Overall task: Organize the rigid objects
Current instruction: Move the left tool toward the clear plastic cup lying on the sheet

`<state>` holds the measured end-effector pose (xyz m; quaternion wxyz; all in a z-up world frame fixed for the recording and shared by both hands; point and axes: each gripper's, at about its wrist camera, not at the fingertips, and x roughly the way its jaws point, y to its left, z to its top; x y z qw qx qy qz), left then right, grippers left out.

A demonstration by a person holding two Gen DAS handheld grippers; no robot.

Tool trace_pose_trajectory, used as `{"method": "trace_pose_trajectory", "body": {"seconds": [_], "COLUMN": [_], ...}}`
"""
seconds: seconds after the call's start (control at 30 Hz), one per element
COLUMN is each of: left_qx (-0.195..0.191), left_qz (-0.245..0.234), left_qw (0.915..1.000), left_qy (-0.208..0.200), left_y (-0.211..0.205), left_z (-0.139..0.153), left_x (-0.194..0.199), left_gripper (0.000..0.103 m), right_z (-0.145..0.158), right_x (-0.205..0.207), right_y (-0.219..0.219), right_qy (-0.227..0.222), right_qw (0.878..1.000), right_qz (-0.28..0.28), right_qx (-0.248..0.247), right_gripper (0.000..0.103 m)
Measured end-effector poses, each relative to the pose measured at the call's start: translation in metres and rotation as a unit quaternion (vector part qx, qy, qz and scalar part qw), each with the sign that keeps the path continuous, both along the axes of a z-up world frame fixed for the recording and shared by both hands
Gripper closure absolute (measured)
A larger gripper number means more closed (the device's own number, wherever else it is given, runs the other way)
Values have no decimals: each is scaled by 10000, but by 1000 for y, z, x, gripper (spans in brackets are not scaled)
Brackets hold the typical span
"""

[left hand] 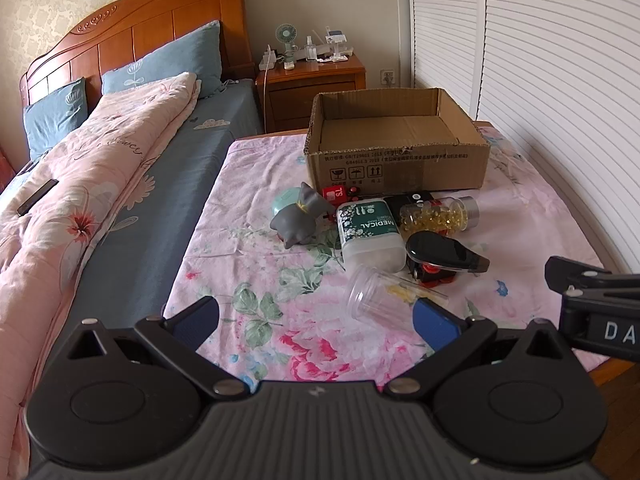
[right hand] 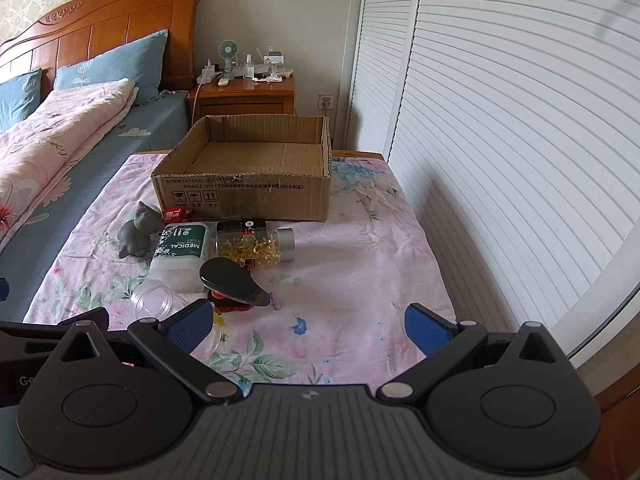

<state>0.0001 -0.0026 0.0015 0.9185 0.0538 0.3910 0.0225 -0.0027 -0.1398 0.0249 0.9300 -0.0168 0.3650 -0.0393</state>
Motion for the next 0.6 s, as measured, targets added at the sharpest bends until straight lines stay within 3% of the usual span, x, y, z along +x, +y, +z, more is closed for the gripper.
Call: {"method": "trace_pose_trajectory", "body": {"seconds": [0.6], "left_qx": [-3], "left_qz": [16], "left_qw": [10000], "left_qy": [-42], "left_y": [7], "left_z": [3], "left_x": [2], "left_gripper": [1], "right_z": [1], "right_x": [0], "right_y": [0], "right_qy": [-23], "right_qw": [10000], "right_qz": [3], "right_qx": [-7], "right_gripper": [0]}}
